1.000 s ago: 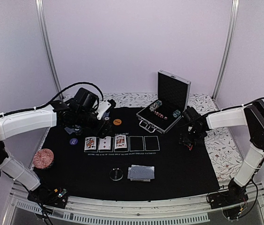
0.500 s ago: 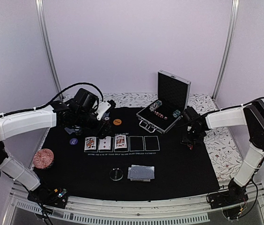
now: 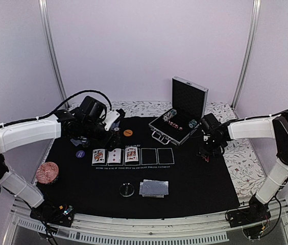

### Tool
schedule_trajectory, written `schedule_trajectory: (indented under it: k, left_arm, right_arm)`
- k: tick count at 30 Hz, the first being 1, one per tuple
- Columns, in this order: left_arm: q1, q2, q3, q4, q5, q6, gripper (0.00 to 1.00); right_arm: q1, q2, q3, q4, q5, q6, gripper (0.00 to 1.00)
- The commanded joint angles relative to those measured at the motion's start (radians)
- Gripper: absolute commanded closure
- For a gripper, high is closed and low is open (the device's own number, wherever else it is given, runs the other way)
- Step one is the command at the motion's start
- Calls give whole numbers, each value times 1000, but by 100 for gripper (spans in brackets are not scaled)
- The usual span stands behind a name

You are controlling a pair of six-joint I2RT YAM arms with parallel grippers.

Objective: Distribute texas hold em gaming equipment
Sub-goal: Pick up the all-in button from the poker table mat, then place the all-in button in the dealer area.

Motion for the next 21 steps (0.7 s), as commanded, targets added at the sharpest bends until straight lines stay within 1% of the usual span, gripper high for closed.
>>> schedule_trajectory:
  k: [1,5,8,13,17,21]
  left_arm:
    - [33,-26,-12,10,29,-9,14]
    - [85,-28,-16,30,57,-43,14]
    - [161,-40,-16,44,84,-78,14]
    - [256,-94,-48,91,78,-133,14]
    - [274,-125,-69,114,30,-145,13]
    - [288,-150,-79,121,-16,-145,13]
  right_arm:
    - [20,-61,-7,-6,-71,-46,56]
    - [79,-85,26,2,-99,-90,60]
    - [156,-104,78,15,-114,-132,60]
    - [351,-92,180,86,-148,-220,61]
    - [499,-43,228,221,-202,-299,61]
    - [603,78,345,321,-308,-367,61]
